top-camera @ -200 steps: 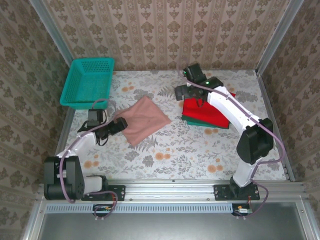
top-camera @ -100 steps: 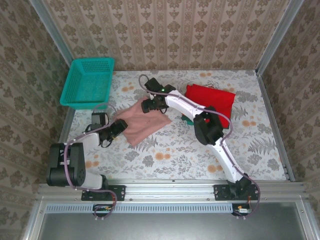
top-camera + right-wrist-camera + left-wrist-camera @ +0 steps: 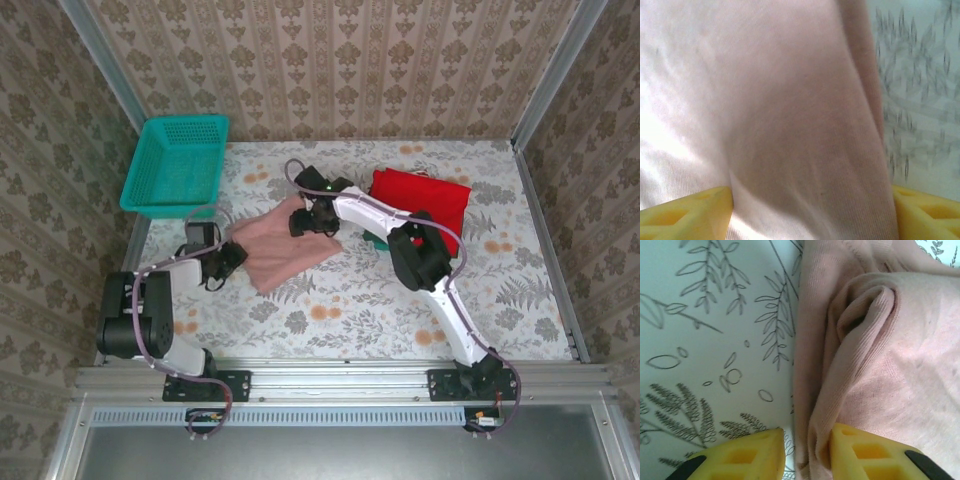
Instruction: Fold and stack the t-shirts
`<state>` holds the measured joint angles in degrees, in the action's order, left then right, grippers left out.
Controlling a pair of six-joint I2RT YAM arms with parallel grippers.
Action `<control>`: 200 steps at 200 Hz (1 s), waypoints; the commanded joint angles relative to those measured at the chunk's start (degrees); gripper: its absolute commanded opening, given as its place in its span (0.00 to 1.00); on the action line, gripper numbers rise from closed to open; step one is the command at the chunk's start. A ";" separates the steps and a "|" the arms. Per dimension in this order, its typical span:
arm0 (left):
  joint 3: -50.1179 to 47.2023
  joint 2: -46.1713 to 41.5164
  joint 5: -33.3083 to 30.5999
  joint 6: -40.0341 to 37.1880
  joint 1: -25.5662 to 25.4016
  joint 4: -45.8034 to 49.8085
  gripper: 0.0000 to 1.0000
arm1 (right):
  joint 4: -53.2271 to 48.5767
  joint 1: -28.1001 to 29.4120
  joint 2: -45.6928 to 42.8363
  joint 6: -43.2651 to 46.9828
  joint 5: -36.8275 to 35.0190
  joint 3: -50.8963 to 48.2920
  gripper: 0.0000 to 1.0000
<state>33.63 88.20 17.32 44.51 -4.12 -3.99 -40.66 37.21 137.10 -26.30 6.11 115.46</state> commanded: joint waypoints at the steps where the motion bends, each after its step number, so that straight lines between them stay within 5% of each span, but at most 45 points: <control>1: 2.88 8.45 15.17 -2.94 -5.32 -7.51 0.29 | 3.26 1.69 -8.01 -4.73 2.23 -8.76 0.76; 22: 7.85 9.76 19.94 -10.65 -4.88 0.42 0.30 | 7.63 1.81 -14.39 -6.66 2.14 -17.92 0.76; 47: 7.49 8.53 21.61 -14.99 -3.47 5.13 0.51 | 11.20 0.73 -17.93 -9.16 -0.90 -24.92 0.76; 74: 4.64 8.43 22.46 -15.74 -3.65 4.95 0.58 | 12.82 0.18 -18.10 -10.13 -3.00 -27.23 0.75; 150: 3.89 12.93 23.83 -14.78 -5.75 0.90 0.40 | 10.87 1.77 -9.99 -10.08 -4.96 -22.91 0.71; 200: 3.47 12.63 24.37 -12.35 -8.01 -1.38 0.25 | 13.44 3.03 -10.13 -10.52 -2.06 -21.44 0.39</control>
<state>39.83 96.03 30.68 29.95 -4.78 -5.65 -27.66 39.09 125.01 -36.23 2.20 92.66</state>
